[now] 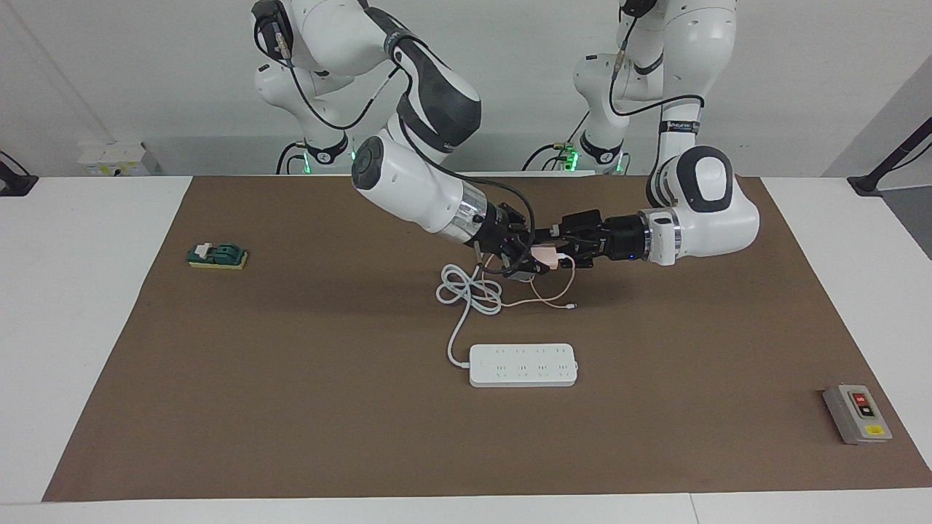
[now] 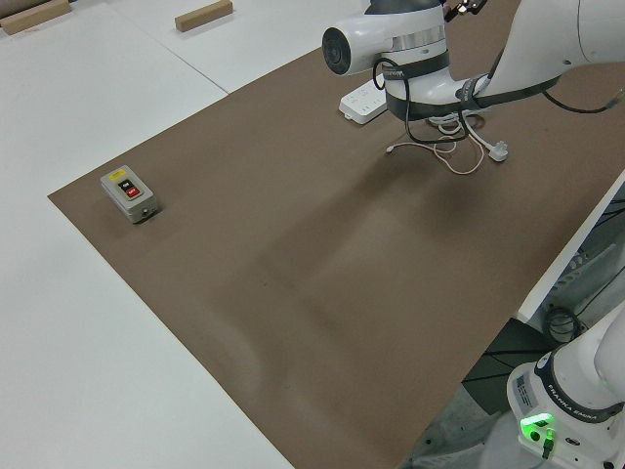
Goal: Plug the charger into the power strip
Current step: 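Close the left gripper on the pink charger beside the right gripper, then open the right gripper and withdraw it while the left gripper holds the charger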
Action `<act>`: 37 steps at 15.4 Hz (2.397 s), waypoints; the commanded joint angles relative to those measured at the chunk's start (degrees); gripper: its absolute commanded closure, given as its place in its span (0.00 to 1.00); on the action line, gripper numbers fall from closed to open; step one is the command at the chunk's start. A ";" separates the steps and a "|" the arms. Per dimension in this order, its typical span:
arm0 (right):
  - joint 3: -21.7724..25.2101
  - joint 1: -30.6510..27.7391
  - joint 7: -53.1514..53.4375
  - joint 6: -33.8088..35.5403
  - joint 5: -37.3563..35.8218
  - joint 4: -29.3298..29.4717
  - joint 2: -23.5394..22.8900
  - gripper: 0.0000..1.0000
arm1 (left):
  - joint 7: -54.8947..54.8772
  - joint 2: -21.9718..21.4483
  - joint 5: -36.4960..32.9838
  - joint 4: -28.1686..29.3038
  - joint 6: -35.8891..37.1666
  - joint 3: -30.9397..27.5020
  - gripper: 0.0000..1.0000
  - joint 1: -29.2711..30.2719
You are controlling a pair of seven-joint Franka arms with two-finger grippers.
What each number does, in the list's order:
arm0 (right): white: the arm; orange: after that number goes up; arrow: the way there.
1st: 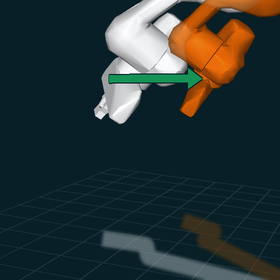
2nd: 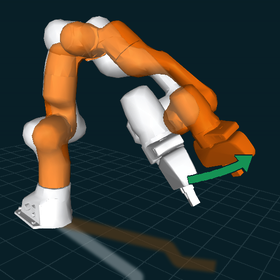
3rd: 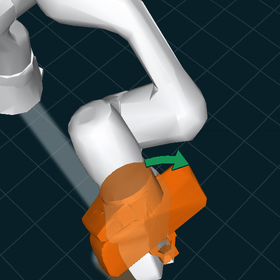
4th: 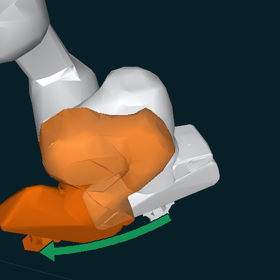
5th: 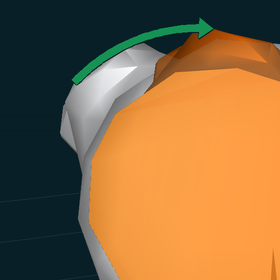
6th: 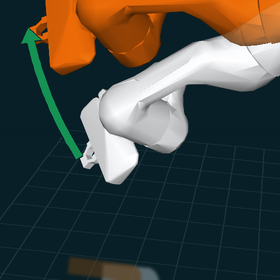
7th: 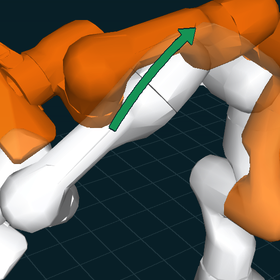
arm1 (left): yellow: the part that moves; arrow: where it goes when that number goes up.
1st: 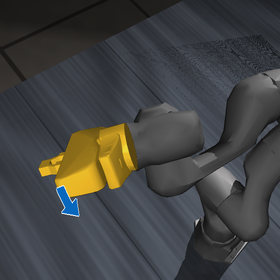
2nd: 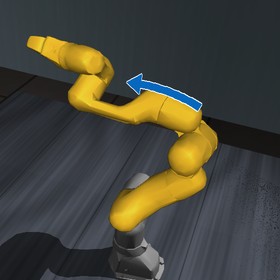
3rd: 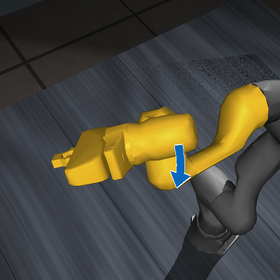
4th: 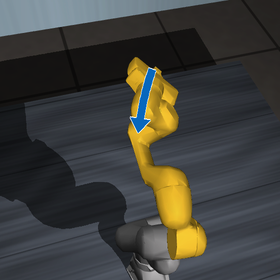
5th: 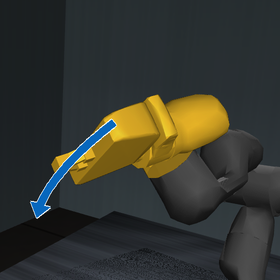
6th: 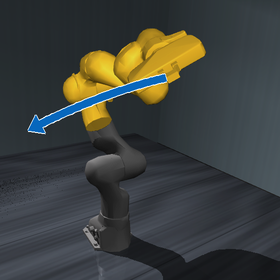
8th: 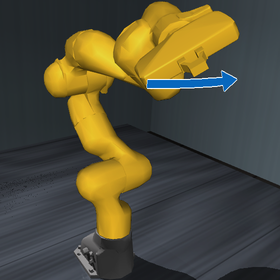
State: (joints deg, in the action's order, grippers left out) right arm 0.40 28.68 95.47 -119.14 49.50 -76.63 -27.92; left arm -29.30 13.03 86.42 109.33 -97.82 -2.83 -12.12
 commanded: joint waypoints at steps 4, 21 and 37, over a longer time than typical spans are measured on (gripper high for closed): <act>-0.04 -0.03 1.56 0.40 1.12 1.05 -0.65 1.00 | -1.98 0.77 -0.47 -0.35 1.85 -0.08 0.63 1.56; 0.04 -0.64 3.14 0.48 1.12 1.14 -0.65 0.00 | -1.64 0.86 0.06 -0.26 2.64 0.01 1.00 2.36; 1.27 -16.11 -6.14 11.99 -11.61 7.38 0.58 0.00 | 34.87 -7.22 -36.21 -8.61 -4.73 -0.34 1.00 3.07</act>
State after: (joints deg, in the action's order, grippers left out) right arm 2.02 13.18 94.26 -107.96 41.43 -69.97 -27.22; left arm -3.80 8.65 56.56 100.55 -99.37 -3.56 -8.17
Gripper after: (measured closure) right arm 0.000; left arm 0.709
